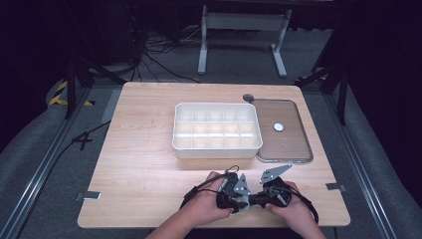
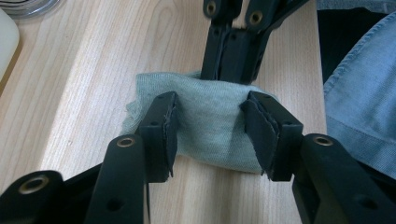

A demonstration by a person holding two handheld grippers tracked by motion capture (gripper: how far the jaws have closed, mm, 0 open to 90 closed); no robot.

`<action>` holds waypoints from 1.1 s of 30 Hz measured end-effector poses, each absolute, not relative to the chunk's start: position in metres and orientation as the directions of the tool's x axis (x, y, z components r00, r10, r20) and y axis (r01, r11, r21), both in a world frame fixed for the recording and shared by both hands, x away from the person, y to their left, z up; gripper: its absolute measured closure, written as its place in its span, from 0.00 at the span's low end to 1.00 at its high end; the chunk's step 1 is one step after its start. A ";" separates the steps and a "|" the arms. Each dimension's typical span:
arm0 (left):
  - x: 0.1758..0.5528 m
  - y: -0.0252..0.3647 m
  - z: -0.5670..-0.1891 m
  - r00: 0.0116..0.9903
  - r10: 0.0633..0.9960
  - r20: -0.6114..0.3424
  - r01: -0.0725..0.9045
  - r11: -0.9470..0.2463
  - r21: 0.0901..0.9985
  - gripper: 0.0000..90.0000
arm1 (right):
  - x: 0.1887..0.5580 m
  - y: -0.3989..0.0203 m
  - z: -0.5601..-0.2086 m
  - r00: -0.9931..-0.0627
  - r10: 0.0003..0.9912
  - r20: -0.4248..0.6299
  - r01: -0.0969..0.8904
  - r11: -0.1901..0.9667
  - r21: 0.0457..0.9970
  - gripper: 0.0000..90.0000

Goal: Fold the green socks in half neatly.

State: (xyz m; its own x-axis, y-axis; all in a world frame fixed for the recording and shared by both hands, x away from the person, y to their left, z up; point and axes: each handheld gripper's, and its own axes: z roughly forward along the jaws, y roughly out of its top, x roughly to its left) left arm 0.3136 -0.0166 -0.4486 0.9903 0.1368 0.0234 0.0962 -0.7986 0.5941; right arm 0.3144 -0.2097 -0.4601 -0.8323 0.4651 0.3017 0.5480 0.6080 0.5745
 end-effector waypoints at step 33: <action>0.311 -0.019 -0.448 0.988 0.151 0.031 0.104 -0.802 0.589 0.59 | 0.311 -0.205 -0.457 -0.723 0.659 0.209 0.618 0.481 0.622 0.58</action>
